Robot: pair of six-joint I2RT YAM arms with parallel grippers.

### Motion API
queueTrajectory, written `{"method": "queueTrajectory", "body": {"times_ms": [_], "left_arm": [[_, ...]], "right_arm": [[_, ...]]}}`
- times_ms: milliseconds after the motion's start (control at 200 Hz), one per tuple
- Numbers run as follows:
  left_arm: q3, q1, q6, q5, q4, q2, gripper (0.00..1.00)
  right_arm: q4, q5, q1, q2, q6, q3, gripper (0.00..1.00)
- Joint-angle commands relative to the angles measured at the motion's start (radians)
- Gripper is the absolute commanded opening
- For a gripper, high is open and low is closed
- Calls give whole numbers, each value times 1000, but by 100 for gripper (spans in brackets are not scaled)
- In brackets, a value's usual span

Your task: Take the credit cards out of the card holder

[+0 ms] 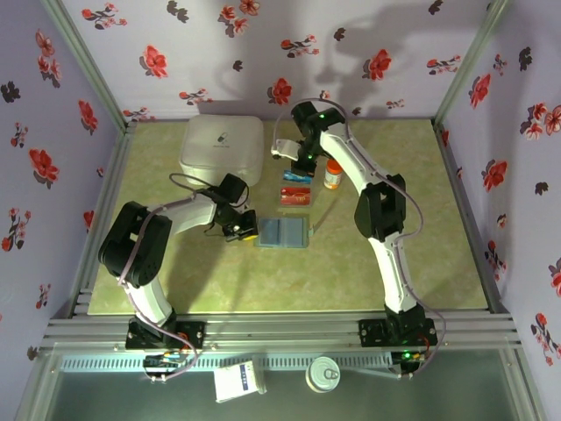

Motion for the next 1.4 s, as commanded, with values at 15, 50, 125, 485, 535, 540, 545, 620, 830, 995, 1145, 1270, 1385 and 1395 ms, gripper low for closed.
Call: {"method": "queueTrajectory", "body": {"times_ms": [15, 50, 125, 485, 535, 540, 545, 620, 830, 995, 1145, 1270, 1385, 1395], "left_arm": [[-13, -6, -26, 11, 5, 5, 0], [-13, -9, -28, 8, 4, 4, 0], [-16, -12, -36, 5, 1, 2, 0], [2, -17, -39, -12, -24, -7, 0], [6, -17, -39, -14, -27, -5, 0], [7, -17, -38, -14, -27, -5, 0], [7, -17, -39, -14, -28, -5, 0], [11, -17, -37, -17, -31, -4, 0], [31, -17, -24, -27, -49, 3, 0], [39, -17, -18, -27, -51, 5, 0], [43, -17, -11, -30, -57, 6, 0], [45, -17, -11, -30, -56, 10, 0], [47, -16, -11, -29, -53, 11, 0], [46, -17, -13, -29, -52, 12, 0]], "right_arm": [[-45, -4, -16, 27, -59, 31, 0], [-48, -6, -17, 31, -65, 31, 0], [-55, -18, -18, 41, -75, 31, 0], [-87, -118, -17, 79, -80, 37, 0], [-88, -109, -18, 84, -76, 37, 5], [-88, -108, -18, 85, -75, 36, 6], [-88, -107, -18, 86, -73, 36, 7], [-54, -68, -21, 87, -39, 36, 19], [92, 7, -31, 38, 37, -3, 25], [174, 17, -33, -9, 52, -65, 25], [236, 79, -33, -25, 76, -110, 26], [256, 83, -33, -36, 84, -142, 26], [269, 82, -31, -41, 91, -175, 27], [271, 82, -31, -41, 91, -176, 27]]}}
